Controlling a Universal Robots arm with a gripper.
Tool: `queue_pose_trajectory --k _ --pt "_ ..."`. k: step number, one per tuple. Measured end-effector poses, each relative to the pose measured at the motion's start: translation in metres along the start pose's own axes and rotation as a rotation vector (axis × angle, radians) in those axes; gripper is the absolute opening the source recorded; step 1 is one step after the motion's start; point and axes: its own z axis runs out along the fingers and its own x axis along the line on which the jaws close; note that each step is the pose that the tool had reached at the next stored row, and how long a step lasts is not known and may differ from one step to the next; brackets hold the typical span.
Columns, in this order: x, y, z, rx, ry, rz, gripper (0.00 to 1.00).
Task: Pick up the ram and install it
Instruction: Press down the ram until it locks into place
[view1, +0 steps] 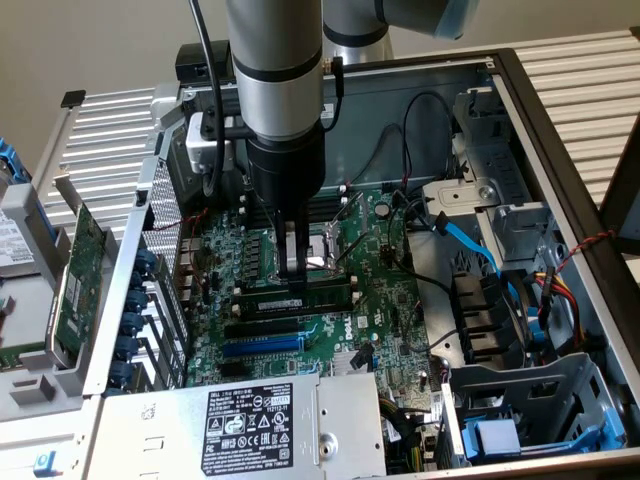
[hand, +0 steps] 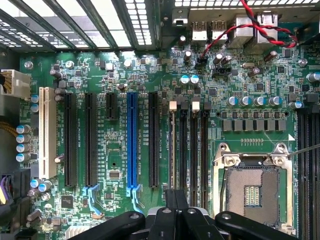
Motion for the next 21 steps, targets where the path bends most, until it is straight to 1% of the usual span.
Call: queue_pose_trajectory --k 8,13,14,16,21 --pt "0.000 0.0000 0.0025 -0.0002 0.0004 0.000 0.10" --pt "0.000 0.0004 0.0023 0.0004 -0.0006 0.000 0.10" --pt "0.000 0.0004 0.0012 0.0010 -0.0019 0.000 0.10" --pt "0.000 0.0006 -0.0050 0.0001 -0.0003 0.000 0.10" --pt "0.000 0.0007 -0.0157 0.0002 -0.0003 0.000 0.10"
